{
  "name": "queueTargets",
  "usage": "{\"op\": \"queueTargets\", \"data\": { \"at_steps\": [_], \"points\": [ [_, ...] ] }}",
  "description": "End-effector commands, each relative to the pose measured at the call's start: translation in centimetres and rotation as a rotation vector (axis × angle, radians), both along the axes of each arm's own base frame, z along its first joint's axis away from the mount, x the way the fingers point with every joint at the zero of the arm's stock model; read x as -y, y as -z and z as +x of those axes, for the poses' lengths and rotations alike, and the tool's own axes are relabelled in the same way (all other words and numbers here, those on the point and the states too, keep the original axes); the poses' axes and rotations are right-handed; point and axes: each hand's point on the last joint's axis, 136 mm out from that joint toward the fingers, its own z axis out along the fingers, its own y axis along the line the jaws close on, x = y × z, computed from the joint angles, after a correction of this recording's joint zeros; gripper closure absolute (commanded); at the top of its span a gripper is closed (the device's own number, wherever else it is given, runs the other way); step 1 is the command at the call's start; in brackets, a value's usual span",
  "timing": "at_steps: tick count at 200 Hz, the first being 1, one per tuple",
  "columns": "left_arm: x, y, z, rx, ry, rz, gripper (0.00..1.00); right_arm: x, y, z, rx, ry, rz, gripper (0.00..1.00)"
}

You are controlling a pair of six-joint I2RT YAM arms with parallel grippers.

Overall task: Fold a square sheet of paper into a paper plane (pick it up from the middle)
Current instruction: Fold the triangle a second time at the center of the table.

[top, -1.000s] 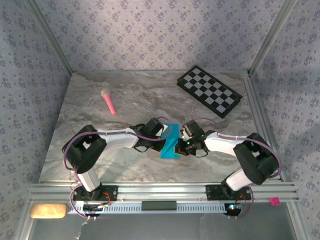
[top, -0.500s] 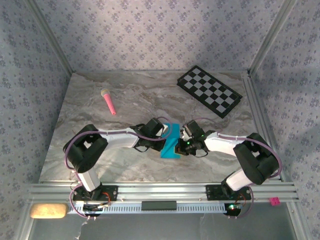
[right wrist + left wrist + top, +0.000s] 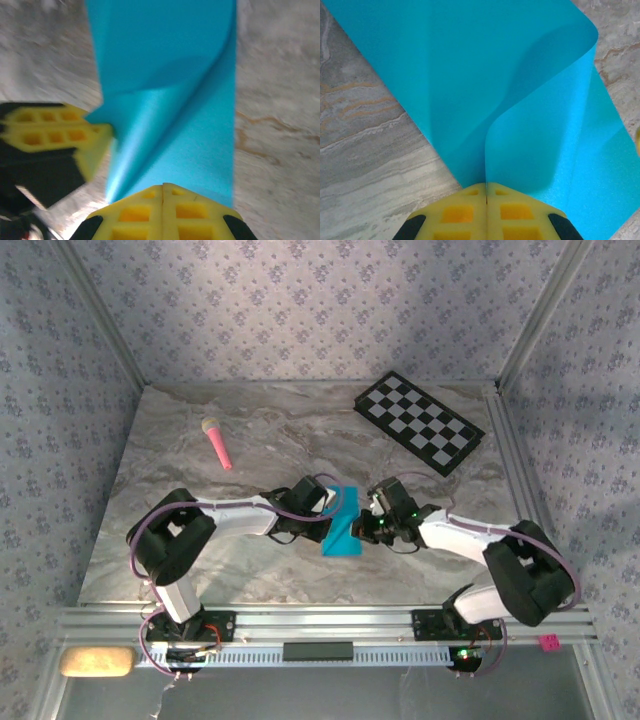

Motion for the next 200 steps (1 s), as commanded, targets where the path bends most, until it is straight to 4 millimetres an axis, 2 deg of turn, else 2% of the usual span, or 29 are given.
{"op": "queueTargets", "data": {
  "at_steps": [1,31,50,113,200],
  "points": [
    [-0.2,1.3,-0.6,-0.049,0.003,0.023,0.98,-1.3,-1.4,1.4,0.036,0.073,0.107,1.00],
    [-0.2,1.4,-0.5,-0.050,0.006,0.028,0.98,-3.1,-1.9,2.2,0.045,0.077,0.163,1.00],
    [-0.1,1.4,-0.5,-0.047,0.006,0.029,0.98,-3.6,-1.5,2.6,0.035,0.082,0.169,1.00],
    [-0.1,1.8,-0.4,-0.053,0.008,0.034,0.99,-4.5,-0.2,2.9,0.002,0.079,0.193,1.00],
    [-0.2,1.9,-0.5,-0.056,0.012,0.044,0.99,-2.0,3.7,1.4,-0.070,0.126,0.112,1.00]
  ]
}}
